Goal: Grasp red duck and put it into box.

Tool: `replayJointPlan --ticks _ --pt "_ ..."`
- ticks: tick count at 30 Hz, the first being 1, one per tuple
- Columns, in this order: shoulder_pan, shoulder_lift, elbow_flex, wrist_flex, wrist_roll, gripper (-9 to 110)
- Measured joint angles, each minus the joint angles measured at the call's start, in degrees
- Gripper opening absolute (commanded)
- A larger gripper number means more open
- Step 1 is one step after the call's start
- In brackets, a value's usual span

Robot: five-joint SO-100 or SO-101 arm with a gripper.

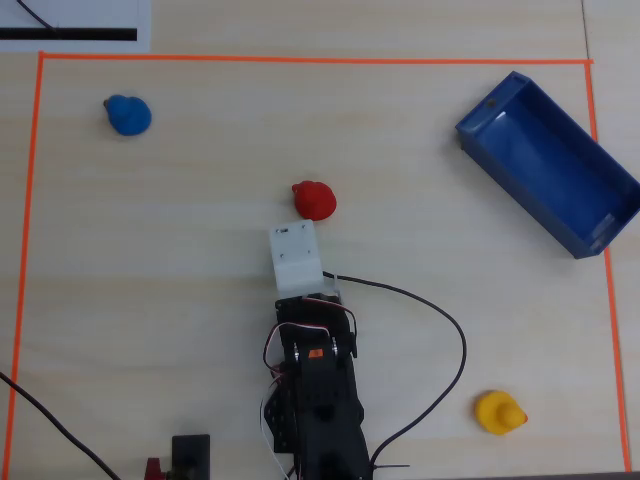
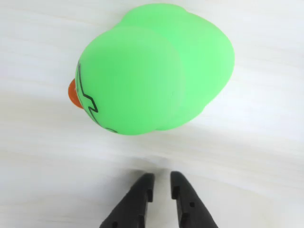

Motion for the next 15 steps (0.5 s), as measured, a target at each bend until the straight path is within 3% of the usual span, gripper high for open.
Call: replayJointPlan --ticks 15 --pt "1.49 0.0 0.0 0.0 0.0 0"
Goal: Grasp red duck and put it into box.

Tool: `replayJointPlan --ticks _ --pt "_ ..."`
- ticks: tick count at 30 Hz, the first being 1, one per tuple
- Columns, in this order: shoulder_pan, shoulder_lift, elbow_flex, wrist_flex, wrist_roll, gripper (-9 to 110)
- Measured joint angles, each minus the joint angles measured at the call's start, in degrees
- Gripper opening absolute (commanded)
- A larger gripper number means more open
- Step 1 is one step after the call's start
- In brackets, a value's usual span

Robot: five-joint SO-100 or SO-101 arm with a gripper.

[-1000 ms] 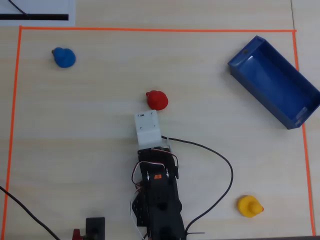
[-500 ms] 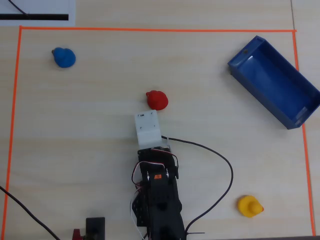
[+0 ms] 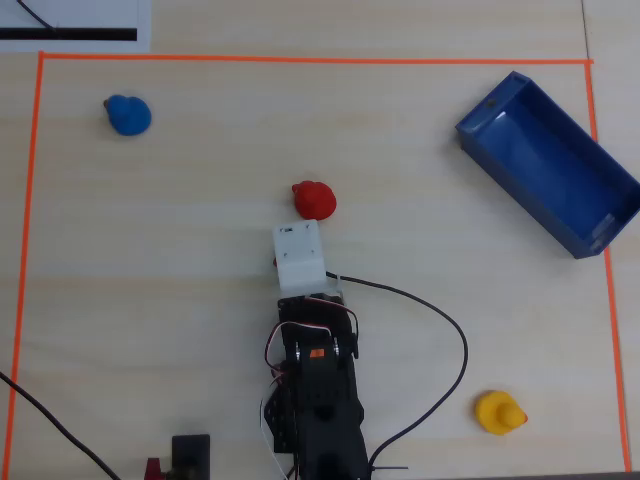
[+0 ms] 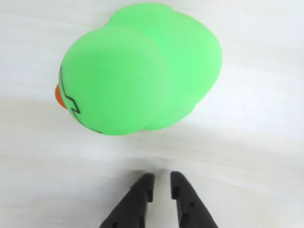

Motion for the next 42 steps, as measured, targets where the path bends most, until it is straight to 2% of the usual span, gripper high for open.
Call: replayJointPlan --ticks 8,20,28,34,42 --pt "2.9 -4.13 -3.78 -0.09 0.0 0" --pt "2.72 -31.46 -35.6 3.6 1.05 0" --pt "0.79 -49.39 -51.77 -9.32 3.52 3" --pt "-0.97 -59.06 -54.32 -21.09 4.83 14" --pt "-1.58 -69.7 -54.84 -25.75 4.31 24"
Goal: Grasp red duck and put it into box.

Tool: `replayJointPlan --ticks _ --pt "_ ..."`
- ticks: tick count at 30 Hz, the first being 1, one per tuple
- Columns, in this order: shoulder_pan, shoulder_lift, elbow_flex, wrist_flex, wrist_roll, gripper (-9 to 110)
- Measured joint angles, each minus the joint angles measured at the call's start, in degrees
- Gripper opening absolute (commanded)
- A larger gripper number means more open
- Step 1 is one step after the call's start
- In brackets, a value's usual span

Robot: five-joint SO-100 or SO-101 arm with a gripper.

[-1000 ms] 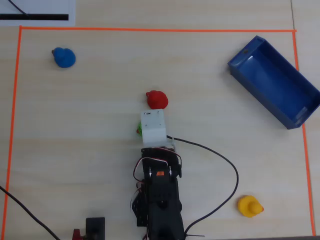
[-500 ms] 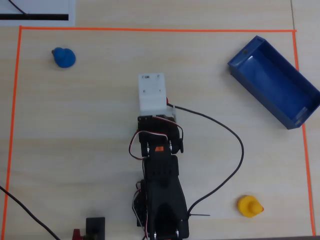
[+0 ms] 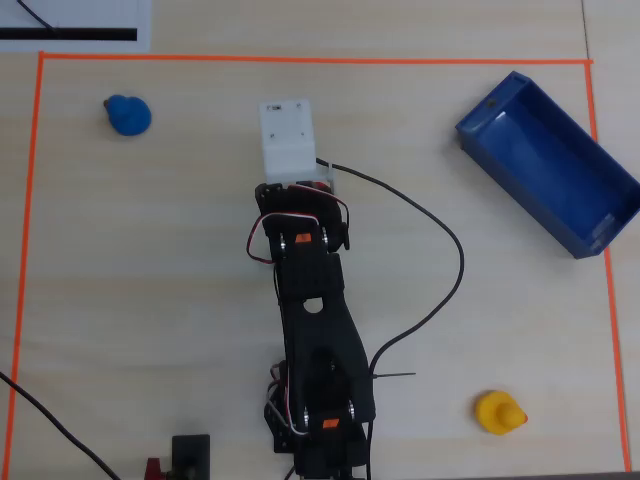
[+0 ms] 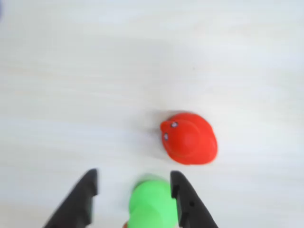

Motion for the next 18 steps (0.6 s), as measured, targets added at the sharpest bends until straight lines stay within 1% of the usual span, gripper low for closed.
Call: replayJointPlan --ticks 12,18 --pt "4.83 -13.1 0.0 -7.73 -6.68 26" --pt "7.56 -15.73 0.0 -10.63 -8.53 26"
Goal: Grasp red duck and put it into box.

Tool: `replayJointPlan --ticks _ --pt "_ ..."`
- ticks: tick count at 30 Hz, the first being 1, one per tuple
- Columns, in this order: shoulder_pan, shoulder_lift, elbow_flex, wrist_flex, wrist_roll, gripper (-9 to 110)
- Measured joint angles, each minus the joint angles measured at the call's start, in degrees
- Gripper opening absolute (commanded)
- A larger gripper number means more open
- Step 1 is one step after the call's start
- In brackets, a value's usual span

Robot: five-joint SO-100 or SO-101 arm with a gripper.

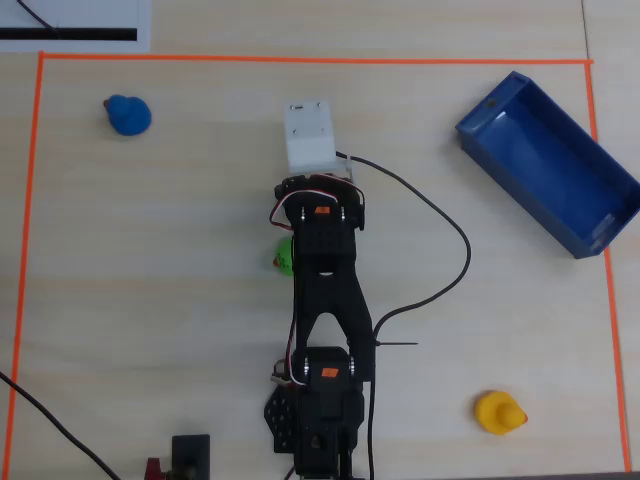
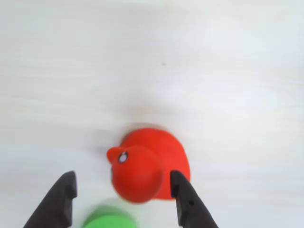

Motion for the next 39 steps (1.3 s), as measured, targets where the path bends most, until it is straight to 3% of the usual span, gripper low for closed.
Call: replayJointPlan --ticks 33,39 --pt "1.41 -1.49 5.1 -3.43 -1.14 25" --pt "1.41 -4.92 2.11 -3.87 -1.05 12"
